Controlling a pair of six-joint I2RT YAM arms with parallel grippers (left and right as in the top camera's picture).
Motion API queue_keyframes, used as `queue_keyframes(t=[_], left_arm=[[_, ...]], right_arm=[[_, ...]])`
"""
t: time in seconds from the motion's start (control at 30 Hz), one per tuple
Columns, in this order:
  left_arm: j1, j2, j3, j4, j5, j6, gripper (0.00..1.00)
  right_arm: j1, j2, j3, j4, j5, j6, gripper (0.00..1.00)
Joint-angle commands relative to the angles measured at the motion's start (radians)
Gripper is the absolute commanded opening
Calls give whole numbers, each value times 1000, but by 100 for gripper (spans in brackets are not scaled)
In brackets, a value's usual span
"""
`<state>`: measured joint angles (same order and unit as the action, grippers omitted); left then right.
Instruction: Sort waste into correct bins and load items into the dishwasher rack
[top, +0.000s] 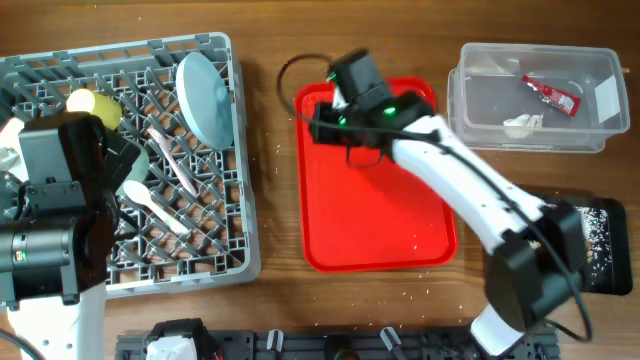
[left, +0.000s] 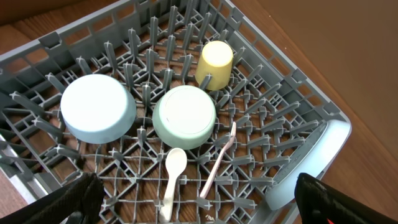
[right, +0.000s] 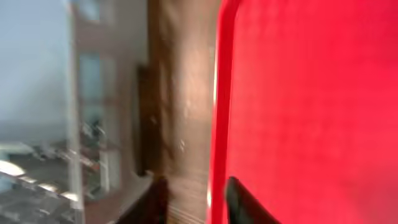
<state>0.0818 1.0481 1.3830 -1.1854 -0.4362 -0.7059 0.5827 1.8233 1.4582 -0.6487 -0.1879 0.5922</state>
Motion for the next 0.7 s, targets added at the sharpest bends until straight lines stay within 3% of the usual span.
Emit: queue_keyframes(t=[0.0, 0.17, 0.47, 0.67], left_arm=[[7, -5, 9, 2, -2, -13, 100], [7, -5, 9, 2, -2, -13, 100], [7, -5, 8, 2, -2, -13, 100], [7, -5, 9, 2, -2, -13, 100]], right_arm=[[72, 109, -19, -11, 95, 22, 7], [117, 233, -29, -22, 91, 140, 4], [148, 291, -47, 5, 3, 197, 4], [158, 296, -45, 150, -43, 250, 4]])
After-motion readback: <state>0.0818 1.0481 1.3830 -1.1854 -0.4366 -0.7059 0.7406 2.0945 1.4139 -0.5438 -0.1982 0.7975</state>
